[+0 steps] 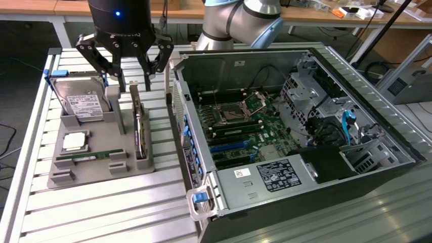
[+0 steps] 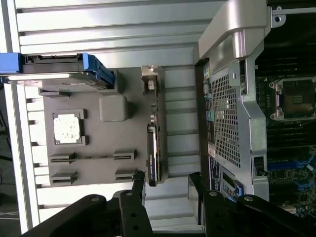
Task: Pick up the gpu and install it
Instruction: 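Pick up the gpu and move the gpu toward the slot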
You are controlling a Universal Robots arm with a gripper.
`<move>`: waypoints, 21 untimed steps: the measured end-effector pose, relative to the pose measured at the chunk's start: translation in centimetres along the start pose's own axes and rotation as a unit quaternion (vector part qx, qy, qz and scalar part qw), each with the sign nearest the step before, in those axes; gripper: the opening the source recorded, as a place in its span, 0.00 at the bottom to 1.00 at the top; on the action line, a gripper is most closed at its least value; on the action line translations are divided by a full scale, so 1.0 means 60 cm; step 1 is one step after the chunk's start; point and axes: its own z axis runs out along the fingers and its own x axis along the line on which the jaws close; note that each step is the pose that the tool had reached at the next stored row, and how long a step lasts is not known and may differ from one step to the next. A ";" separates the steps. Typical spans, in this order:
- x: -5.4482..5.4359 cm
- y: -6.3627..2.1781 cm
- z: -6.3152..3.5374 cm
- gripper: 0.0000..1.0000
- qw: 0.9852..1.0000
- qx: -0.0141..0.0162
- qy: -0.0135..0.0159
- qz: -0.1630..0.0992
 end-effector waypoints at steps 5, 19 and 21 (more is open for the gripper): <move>0.000 0.000 0.002 0.48 1.000 0.001 0.000 0.000; 0.000 0.000 0.006 0.48 1.000 0.004 0.000 0.000; 0.000 0.000 0.007 0.48 1.000 0.005 0.000 0.000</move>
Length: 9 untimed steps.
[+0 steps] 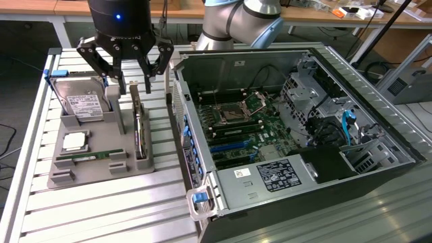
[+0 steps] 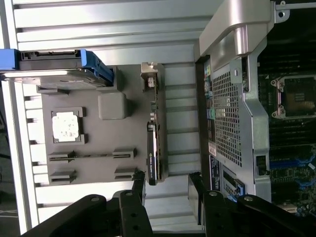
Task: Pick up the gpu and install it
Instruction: 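Pick up the gpu and move the gpu toward the slot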
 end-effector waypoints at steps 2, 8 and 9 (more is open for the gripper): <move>0.000 0.000 0.000 0.48 1.000 0.000 0.000 0.000; 0.000 0.000 0.001 0.48 1.000 0.002 0.000 0.000; 0.000 0.000 0.002 0.48 1.000 0.002 0.000 0.000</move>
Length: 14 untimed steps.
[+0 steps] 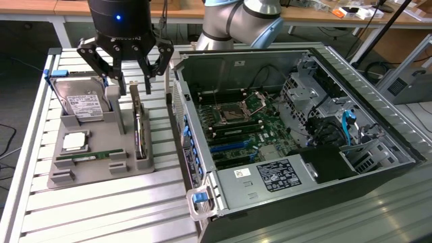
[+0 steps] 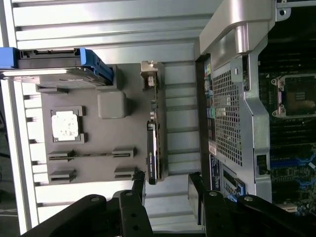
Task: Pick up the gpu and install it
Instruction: 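Pick up the gpu and move the gpu toward the slot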
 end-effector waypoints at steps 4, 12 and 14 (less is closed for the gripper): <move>0.000 0.000 0.001 0.48 1.000 0.001 0.000 0.000; 0.000 0.000 0.007 0.48 1.000 0.012 -0.001 0.000; 0.000 0.000 0.009 0.48 1.000 0.014 -0.001 0.000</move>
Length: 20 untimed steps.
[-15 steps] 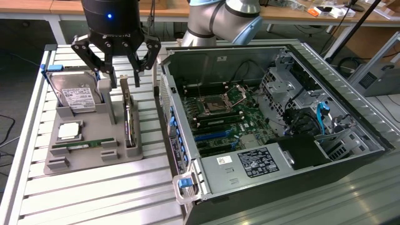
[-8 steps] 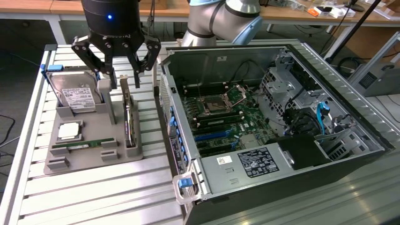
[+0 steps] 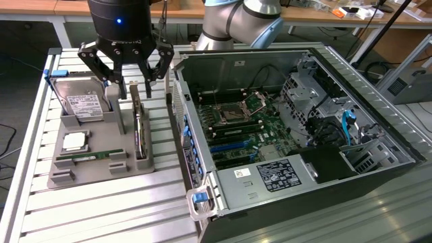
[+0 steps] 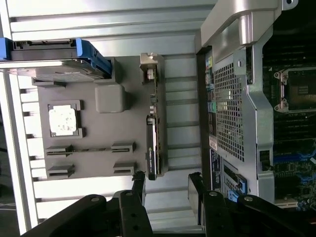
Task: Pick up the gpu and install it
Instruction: 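Pick up the gpu and move the gpu toward the slot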
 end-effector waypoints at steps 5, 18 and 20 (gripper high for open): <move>0.000 0.000 0.001 0.48 1.000 0.001 0.000 0.000; 0.000 0.000 0.003 0.48 1.000 0.006 0.000 0.000; 0.000 0.000 0.004 0.48 1.000 0.006 0.000 0.000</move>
